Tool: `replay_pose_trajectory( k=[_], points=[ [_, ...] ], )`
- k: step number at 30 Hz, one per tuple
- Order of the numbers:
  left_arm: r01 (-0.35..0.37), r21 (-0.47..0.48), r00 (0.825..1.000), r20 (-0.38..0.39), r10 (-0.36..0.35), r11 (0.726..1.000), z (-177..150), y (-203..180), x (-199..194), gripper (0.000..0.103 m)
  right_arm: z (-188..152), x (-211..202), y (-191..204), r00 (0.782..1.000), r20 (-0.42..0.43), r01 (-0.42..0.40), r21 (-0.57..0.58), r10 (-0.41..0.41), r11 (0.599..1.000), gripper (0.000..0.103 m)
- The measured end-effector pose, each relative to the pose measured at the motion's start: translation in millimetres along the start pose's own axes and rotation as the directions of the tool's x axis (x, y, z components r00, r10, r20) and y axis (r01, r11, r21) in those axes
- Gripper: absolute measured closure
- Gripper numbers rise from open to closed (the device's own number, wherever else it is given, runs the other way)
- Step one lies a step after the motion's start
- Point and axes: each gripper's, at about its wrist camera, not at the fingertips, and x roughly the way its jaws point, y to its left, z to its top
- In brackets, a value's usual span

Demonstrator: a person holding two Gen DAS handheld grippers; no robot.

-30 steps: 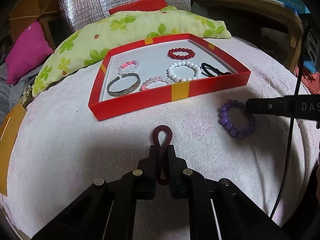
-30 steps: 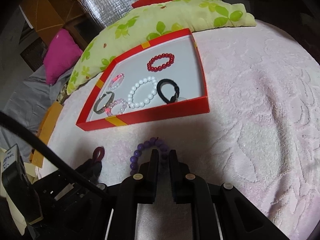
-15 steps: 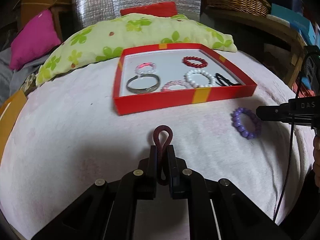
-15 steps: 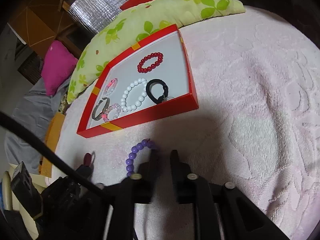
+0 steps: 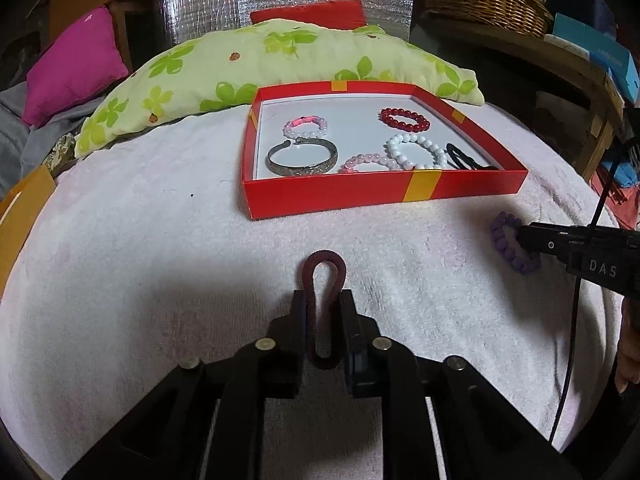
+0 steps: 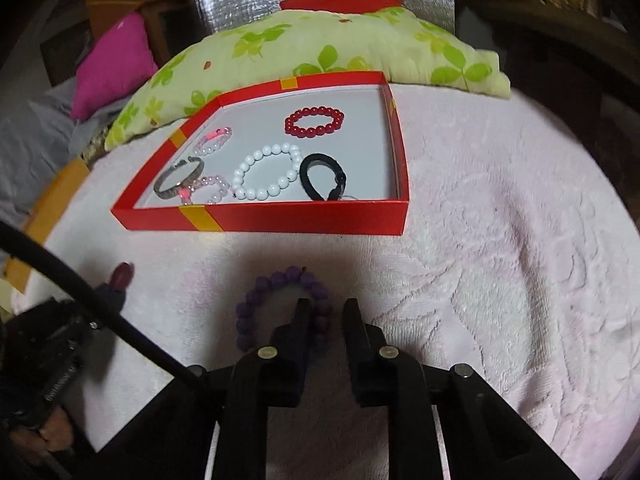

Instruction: Organize jewelry

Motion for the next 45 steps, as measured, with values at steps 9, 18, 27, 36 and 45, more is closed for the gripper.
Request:
replay_pose_trajectory(
  k=[9, 18, 27, 36, 45],
  points=[
    [-0.060, 0.063, 0.998, 0.002, 0.060, 0.996, -1, -6, -1, 0.075, -3, -2, 11, 0.998, 0.021, 0.063, -0.044, -0.062, 0.997, 0.089],
    [-0.067, 0.040, 0.998, -0.019, 0.067, 0.997, -1, -2, -3, 0.066, -14, -11, 16, 0.995, -0.008, -0.104, 0.038, 0.104, 0.994, 0.089],
    [-0.077, 0.025, 0.997, -0.029, 0.078, 0.997, -2, 1, -3, 0.057, -13, -5, 17, 0.995, -0.013, -0.096, 0.071, 0.097, 0.993, 0.087],
    [-0.077, 0.020, 0.996, -0.036, 0.078, 0.997, -2, 1, -2, 0.056, -10, -4, 6, 0.990, -0.021, -0.139, 0.135, 0.143, 0.981, 0.087],
    [-0.078, 0.000, 0.996, -0.046, 0.078, 0.997, -2, 3, -1, 0.045, -8, -13, 12, 0.996, 0.012, -0.094, 0.095, 0.093, 0.991, 0.081]
  ],
)
